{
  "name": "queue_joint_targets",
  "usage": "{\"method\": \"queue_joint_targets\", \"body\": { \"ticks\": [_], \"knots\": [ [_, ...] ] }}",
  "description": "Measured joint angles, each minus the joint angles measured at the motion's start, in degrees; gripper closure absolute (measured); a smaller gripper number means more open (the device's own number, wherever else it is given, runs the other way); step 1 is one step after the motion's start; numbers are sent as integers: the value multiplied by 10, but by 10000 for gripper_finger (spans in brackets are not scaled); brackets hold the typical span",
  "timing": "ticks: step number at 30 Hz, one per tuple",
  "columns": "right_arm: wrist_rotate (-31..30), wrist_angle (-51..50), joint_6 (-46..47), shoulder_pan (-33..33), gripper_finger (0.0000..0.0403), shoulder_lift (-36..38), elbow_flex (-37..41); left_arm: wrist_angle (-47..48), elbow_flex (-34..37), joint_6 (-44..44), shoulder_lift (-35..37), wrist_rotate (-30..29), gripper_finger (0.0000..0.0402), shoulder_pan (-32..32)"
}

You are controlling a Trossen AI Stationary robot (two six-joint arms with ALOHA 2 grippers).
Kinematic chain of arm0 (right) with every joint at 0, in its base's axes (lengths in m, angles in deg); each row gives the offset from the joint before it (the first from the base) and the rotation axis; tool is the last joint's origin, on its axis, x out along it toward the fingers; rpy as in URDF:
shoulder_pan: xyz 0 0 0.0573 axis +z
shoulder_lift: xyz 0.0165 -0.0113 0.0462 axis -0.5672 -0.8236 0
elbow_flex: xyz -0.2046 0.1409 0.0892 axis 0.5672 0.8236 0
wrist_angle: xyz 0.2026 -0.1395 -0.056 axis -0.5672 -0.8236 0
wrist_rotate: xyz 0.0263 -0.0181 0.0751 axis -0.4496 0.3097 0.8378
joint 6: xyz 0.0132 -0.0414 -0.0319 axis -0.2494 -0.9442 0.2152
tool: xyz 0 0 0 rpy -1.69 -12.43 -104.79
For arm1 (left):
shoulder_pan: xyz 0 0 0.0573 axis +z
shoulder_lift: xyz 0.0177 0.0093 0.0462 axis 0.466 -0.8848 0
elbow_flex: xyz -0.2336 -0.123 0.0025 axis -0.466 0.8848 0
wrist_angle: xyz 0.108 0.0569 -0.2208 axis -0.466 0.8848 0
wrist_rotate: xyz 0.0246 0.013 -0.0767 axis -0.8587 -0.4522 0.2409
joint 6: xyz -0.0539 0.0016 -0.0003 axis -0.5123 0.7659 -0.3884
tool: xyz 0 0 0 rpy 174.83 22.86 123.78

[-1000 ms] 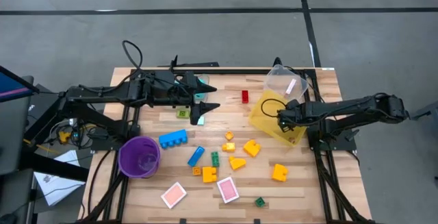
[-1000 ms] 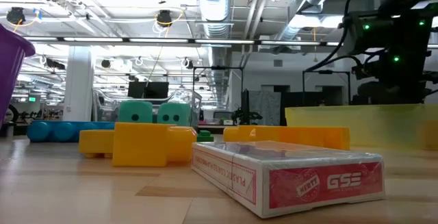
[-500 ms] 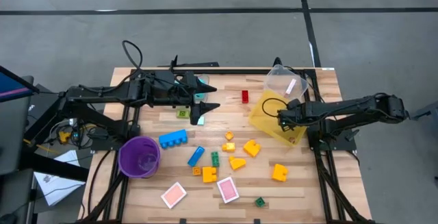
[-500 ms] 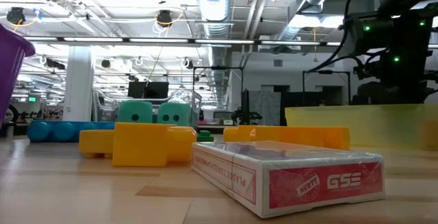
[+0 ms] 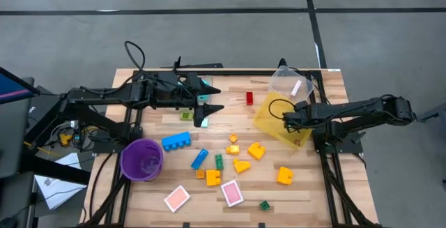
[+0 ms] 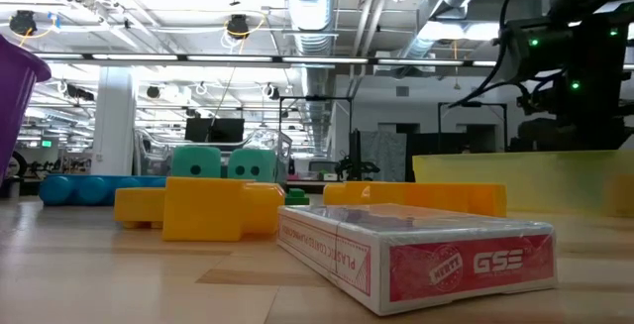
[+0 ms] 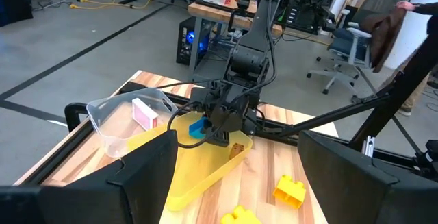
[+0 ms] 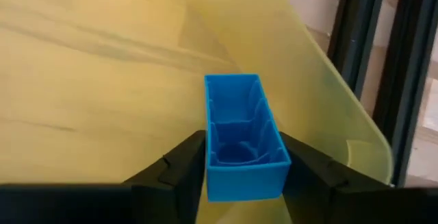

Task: Pick & Place Toys
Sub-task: Put the blue game piece into the yellow bin

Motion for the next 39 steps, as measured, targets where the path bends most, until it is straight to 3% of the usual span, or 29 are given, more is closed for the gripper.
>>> {"method": "queue_joint_targets", "body": {
  "ticks": [11, 22, 34, 39],
  "knots": [
    [2, 22, 1, 0, 160, 0, 0, 0, 0, -5, 0, 0, 105, 0],
    [1, 18, 4, 0, 157, 0, -6, 0, 0, -5, 0, 0, 105, 0],
    [-59, -111, 20, 0, 156, 0, -122, 0, 0, -7, 0, 0, 105, 0],
    [-51, -91, 25, 21, 159, 0, -133, 0, 0, -7, 0, 0, 105, 0]
  ]
}}
